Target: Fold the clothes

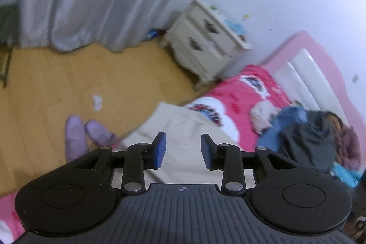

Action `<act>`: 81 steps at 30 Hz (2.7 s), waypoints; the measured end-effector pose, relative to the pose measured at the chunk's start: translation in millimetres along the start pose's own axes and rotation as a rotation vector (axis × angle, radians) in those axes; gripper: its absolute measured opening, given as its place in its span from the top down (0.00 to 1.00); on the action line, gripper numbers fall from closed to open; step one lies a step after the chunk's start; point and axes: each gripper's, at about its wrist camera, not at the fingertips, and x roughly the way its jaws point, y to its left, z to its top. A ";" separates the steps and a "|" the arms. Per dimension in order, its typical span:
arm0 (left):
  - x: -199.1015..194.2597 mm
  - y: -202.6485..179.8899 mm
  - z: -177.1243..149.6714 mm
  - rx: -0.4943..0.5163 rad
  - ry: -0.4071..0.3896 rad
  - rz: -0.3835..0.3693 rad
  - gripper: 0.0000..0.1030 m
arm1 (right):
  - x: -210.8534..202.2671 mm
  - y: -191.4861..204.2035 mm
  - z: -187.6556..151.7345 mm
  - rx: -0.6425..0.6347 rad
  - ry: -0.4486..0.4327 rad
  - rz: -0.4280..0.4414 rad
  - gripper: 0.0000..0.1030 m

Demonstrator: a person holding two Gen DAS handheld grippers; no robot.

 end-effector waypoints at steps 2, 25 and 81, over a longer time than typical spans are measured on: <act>-16.2 -9.0 -2.4 0.021 -0.010 -0.009 0.67 | -66.4 -18.3 -24.6 0.061 0.003 -0.110 0.61; -45.5 9.1 -200.3 -0.102 0.199 0.142 0.60 | -311.5 -33.6 -472.2 1.452 -0.318 -0.720 0.49; -46.5 19.6 -185.9 0.039 0.212 0.218 0.98 | -314.9 34.5 -450.1 1.155 0.133 -0.894 0.92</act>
